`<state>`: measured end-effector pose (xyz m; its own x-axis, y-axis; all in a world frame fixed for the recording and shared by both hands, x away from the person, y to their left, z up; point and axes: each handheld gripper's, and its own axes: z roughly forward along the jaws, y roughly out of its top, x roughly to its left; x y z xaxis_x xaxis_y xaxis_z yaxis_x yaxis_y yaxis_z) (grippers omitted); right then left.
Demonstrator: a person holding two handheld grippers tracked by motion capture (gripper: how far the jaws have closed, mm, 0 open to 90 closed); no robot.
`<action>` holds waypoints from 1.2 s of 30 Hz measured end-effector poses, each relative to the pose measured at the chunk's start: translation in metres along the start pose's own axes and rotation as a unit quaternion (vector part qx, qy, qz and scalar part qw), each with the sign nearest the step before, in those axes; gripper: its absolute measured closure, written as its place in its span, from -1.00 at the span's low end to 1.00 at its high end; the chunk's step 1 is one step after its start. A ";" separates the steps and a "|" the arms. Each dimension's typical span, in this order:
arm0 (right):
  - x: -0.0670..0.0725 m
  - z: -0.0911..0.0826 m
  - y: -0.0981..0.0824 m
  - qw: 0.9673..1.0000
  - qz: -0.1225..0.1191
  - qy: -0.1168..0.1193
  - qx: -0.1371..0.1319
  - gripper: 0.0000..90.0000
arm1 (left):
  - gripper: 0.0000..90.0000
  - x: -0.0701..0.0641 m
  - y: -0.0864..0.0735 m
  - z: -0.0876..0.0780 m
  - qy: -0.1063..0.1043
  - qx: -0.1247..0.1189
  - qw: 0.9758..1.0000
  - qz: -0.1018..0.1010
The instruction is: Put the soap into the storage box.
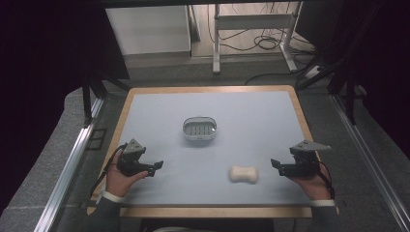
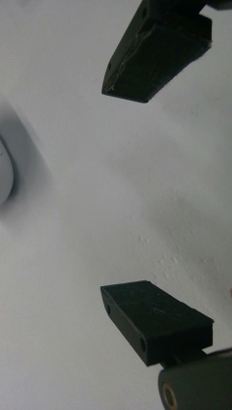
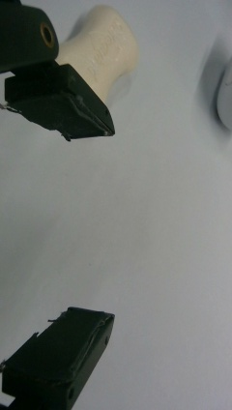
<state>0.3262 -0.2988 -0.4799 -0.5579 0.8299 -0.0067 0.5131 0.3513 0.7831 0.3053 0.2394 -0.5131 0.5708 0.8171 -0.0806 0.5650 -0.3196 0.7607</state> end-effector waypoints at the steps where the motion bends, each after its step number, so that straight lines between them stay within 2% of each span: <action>1: 0.000 0.000 0.000 1.000 0.000 0.000 0.000 -0.77 | -0.80 0.000 0.000 0.000 0.000 0.000 1.000 0.000; 6: 0.001 0.002 0.000 1.000 -0.011 0.010 0.005 -0.72 | -0.80 0.001 -0.001 0.002 0.002 0.011 1.000 0.008; 11: 0.008 -0.003 0.003 0.999 -0.033 0.028 0.006 -0.59 | -0.80 -0.001 -0.001 -0.004 -0.006 0.002 1.000 -0.002; 15: 0.015 -0.005 0.011 0.997 -0.059 0.043 0.014 -0.53 | -0.79 0.000 0.001 -0.006 -0.010 0.004 1.000 -0.002; 16: 0.017 -0.004 0.014 0.996 -0.066 0.050 0.017 -0.51 | -0.77 -0.001 0.002 -0.009 0.000 0.004 1.000 0.005; 17: 0.020 -0.003 0.016 0.995 -0.075 0.058 0.022 -0.51 | -0.76 -0.001 0.003 -0.011 0.001 0.002 1.000 0.007; 21: 0.032 0.000 0.031 0.988 -0.123 0.070 0.062 -0.49 | -0.74 -0.001 0.001 -0.011 0.003 0.007 1.000 0.014; 25: 0.045 0.003 0.048 0.981 -0.156 0.087 0.074 -0.49 | -0.74 -0.003 -0.001 -0.010 0.003 0.012 1.000 0.018; 26: 0.045 0.003 0.048 0.981 -0.156 0.087 0.074 -0.49 | -0.74 -0.003 -0.001 -0.010 0.003 0.012 1.000 0.018; 27: 0.051 0.008 0.055 0.977 -0.170 0.095 0.084 -0.49 | -0.74 -0.005 -0.001 -0.011 0.002 0.015 1.000 0.023; 28: 0.053 0.010 0.057 0.976 -0.173 0.099 0.088 -0.49 | -0.74 -0.006 -0.002 -0.012 0.003 0.016 1.000 0.025; 29: 0.056 0.016 0.059 0.973 -0.182 0.106 0.096 -0.49 | -0.74 -0.006 -0.003 -0.012 0.004 0.017 0.999 0.027; 30: 0.056 0.016 0.059 0.973 -0.182 0.106 0.096 -0.49 | -0.74 -0.006 -0.003 -0.012 0.004 0.017 0.999 0.027; 31: 0.063 0.025 0.063 0.966 -0.202 0.110 0.114 -0.49 | -0.74 -0.007 -0.004 -0.012 0.007 0.018 0.999 0.027; 32: 0.063 0.025 0.063 0.966 -0.202 0.110 0.114 -0.49 | -0.74 -0.008 -0.005 -0.013 0.009 0.019 0.999 0.026; 33: 0.068 0.032 0.065 0.962 -0.213 0.113 0.125 -0.47 | -0.74 -0.008 -0.007 -0.014 0.011 0.020 0.999 0.026; 36: 0.075 0.043 0.068 0.956 -0.225 0.128 0.135 -0.44 | -0.74 -0.007 -0.012 -0.014 0.017 0.027 0.999 0.024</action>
<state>0.3470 -0.1942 -0.4541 -0.8860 0.4463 -0.1261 0.3129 0.7760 0.5476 0.2864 0.2442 -0.5121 0.5785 0.8154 -0.0219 0.5693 -0.3844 0.7267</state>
